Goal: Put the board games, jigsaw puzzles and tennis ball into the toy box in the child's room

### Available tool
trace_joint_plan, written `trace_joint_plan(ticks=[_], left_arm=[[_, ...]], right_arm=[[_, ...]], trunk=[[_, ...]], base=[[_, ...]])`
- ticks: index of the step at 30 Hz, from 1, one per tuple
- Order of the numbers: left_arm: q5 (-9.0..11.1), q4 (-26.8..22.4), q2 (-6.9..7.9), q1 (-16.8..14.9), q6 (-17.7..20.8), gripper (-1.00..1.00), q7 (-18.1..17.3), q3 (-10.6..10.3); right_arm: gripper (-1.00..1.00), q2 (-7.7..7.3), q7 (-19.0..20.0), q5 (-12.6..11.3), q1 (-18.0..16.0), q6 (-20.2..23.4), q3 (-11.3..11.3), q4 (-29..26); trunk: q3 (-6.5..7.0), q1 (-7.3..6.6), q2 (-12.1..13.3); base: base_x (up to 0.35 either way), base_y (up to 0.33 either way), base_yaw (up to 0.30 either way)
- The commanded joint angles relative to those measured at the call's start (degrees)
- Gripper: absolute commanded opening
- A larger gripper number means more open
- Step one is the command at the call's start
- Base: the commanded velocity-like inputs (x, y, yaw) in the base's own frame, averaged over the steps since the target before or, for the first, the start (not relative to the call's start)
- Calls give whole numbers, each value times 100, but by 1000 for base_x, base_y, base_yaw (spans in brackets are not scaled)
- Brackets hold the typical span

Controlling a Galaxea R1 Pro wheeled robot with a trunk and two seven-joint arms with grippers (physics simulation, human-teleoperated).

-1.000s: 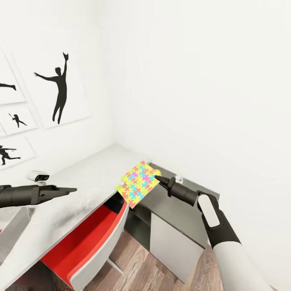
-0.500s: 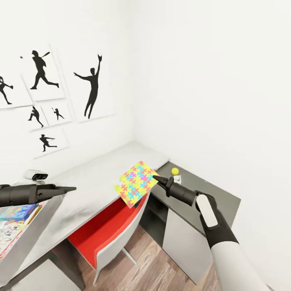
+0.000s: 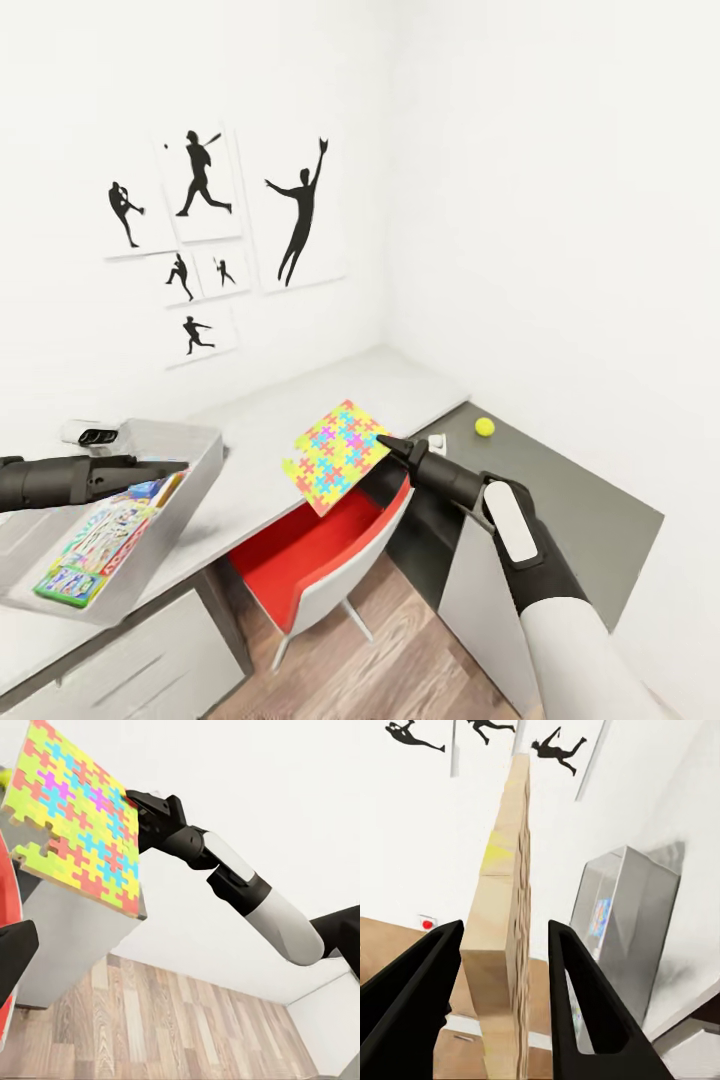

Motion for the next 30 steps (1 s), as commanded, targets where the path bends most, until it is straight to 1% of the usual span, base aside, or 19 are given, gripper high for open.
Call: trace_joint_plan(ticks=[1,7,14,16,20,23,26,30], left_arm=[[-1,1,4,-5,61,100,-22,-2],[7,1,20,-5,61,100,-22,-1],[16,1,167,-5,61,100,-22,-9],[44,1,189,-5,61,100,-22,-9],[140,1,206,-5,61,100,-22,-11],[177,1,218,-5,61,100,-22,-12],[179,1,224,-5,61,100,-22,-12],[181,1,247,-5,61,100,-22,-14]], right_arm=[[-100,8,31,13,-6,36,-23,-1],[-100,9,28,8,-8,36,-17,-1],[-100,9,22,10,-14,36,-15,-1],[-100,30,18,13,-14,36,-15,-1],[-100,89,11,41,-14,36,28,-5],[-100,103,10,46,-14,46,51,-9],[-100,101,10,47,-15,61,54,-4],[-100,103,10,51,-15,49,56,-8]], trunk=[[-13,2,-13],[-13,2,-13],[-13,2,-13],[-13,2,-13],[-13,2,-13],[-13,2,-13],[-13,2,-13],[-13,2,-13]], base=[[-146,183,287],[-59,91,287],[-30,151,287],[-5,45,261],[-2,14,93],[0,3,22],[-18,21,5],[-113,162,1]])
